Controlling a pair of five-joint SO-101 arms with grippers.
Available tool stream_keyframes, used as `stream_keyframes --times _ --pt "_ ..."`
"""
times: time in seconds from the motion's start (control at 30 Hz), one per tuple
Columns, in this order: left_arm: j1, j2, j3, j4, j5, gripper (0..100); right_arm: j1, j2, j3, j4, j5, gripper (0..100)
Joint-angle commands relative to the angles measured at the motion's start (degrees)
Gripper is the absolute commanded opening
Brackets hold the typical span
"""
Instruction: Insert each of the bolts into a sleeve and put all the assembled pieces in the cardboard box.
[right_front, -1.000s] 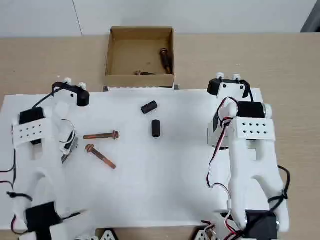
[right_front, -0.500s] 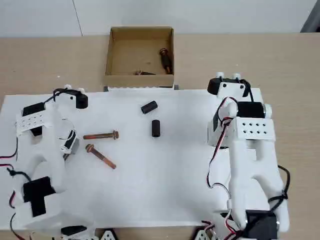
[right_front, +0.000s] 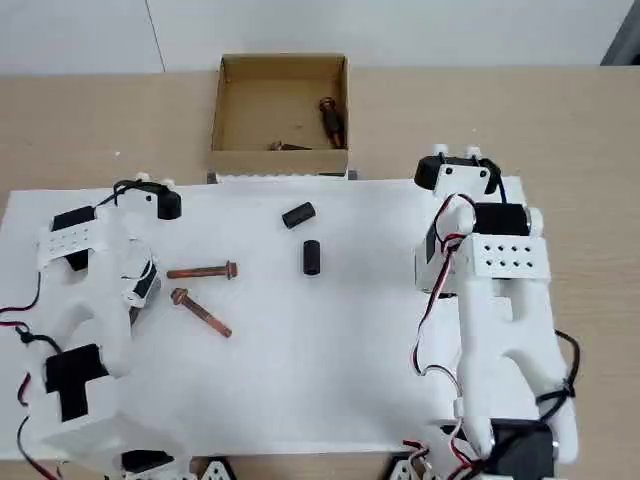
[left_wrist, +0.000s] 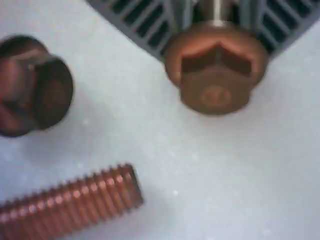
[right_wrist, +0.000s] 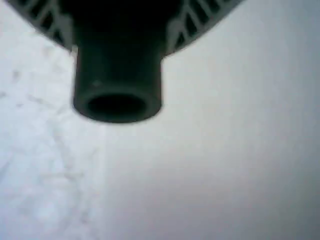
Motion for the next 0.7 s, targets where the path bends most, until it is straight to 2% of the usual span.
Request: stream_keyframes --times 0.0,0.2,0.37,0.57,0.67 --pt "-0.3 1.6 -1.5 -2.7 -0.2 1 0.3 -2.7 -0.7 -0.4 -0.5 0.4" --pt "1.1 -7.1 -1.2 4.8 -0.2 1 0.2 -9.5 -0.7 1.6 -0.3 0.4" --pt "1.5 -23.8 -1.1 12.1 -0.1 1 0.1 -20.0 -0.7 5.1 3.3 0.4" --pt "4.6 -43.3 -0.7 17.1 0.1 1 0.4 -30.0 -0.6 8.6 6.2 0.4" --pt "7.5 -51.0 3.6 15.5 0.0 1 0.2 -33.4 -0.4 7.5 6.0 0.4"
